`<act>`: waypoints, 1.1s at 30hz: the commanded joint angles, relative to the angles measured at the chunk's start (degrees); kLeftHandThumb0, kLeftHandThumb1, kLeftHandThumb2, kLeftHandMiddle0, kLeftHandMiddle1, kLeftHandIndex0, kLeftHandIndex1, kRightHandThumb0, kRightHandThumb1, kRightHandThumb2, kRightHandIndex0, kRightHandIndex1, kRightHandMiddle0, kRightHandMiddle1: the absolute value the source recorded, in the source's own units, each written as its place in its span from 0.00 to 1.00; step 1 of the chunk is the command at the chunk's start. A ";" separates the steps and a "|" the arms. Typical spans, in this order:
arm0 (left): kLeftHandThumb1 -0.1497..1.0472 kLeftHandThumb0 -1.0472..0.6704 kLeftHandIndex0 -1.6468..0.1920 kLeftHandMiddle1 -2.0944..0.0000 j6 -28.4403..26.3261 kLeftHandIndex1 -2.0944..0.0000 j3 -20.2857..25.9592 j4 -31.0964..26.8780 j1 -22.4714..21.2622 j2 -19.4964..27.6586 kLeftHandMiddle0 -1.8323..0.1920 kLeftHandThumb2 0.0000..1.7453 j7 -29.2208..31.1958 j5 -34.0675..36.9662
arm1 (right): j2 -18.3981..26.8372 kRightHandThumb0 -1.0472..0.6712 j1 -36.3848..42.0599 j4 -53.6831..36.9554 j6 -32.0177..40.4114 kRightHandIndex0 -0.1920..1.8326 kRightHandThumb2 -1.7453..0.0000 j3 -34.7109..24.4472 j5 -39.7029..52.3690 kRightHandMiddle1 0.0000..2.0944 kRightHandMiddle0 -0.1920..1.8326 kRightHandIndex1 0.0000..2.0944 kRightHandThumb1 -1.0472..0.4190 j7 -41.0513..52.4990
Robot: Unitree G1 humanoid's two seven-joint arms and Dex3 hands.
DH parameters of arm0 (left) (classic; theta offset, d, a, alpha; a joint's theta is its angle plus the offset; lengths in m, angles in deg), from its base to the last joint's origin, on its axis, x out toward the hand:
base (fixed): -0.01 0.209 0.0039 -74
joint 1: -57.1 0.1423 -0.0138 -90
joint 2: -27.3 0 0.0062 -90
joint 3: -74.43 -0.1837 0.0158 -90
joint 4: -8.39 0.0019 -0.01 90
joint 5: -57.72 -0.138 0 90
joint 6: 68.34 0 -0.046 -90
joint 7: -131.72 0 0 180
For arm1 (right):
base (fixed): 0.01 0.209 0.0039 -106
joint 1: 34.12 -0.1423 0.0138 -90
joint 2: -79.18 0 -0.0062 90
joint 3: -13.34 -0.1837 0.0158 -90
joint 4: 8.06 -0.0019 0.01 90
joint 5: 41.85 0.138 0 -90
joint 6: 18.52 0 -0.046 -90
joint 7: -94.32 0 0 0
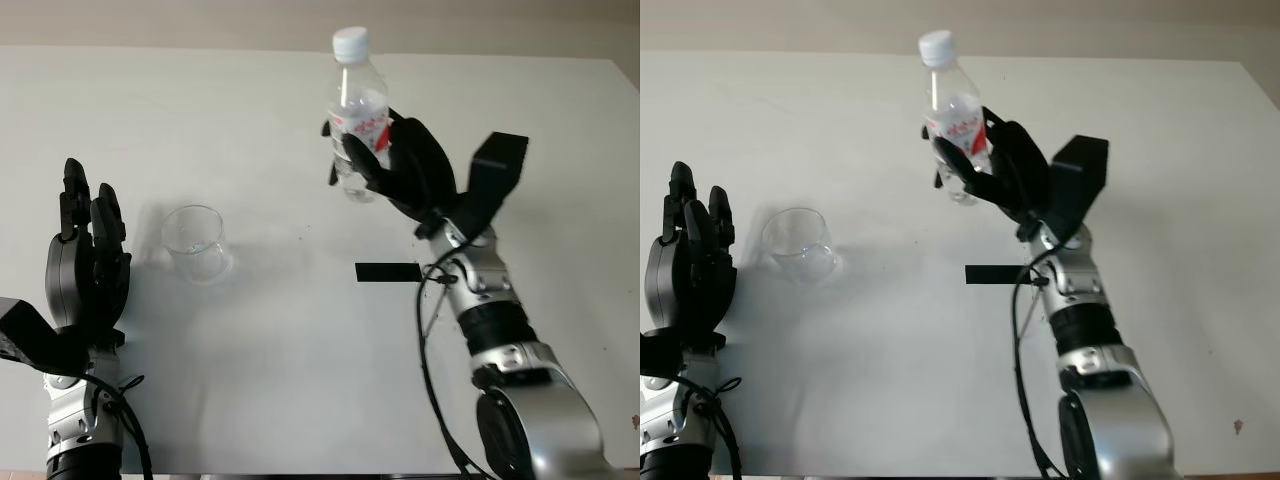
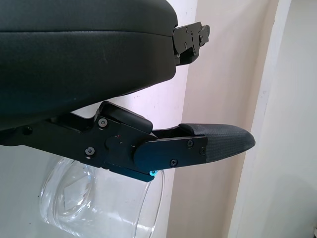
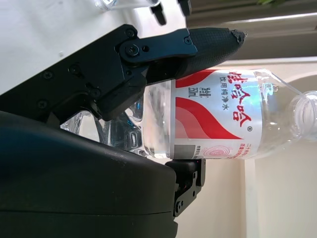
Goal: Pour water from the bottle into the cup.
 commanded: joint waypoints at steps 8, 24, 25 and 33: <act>1.00 0.17 1.00 0.98 -0.41 0.99 -0.12 1.40 2.34 -0.56 1.00 0.32 0.55 0.13 | 4.32 0.37 7.78 -6.96 -6.83 0.46 0.82 -0.39 -4.34 1.00 0.32 1.00 0.00 -0.28; 1.00 0.17 1.00 0.99 -0.25 1.00 -0.13 1.29 2.79 -0.51 1.00 0.34 1.09 0.11 | -3.49 0.35 22.98 -14.82 -4.22 0.31 0.84 0.88 -4.18 0.96 0.23 0.96 0.00 -9.21; 1.00 0.17 1.00 0.99 -0.31 1.00 -0.09 1.28 2.82 -0.47 1.00 0.34 1.10 0.15 | -4.28 0.35 23.47 -15.29 -2.96 0.31 0.84 0.92 -3.49 0.95 0.23 0.96 0.00 -9.63; 1.00 0.17 1.00 0.99 -0.78 1.00 0.13 0.98 2.94 0.00 1.00 0.33 1.39 0.32 | -10.50 0.34 25.43 -18.37 6.50 0.31 0.83 0.16 2.20 0.88 0.24 0.91 0.00 -13.94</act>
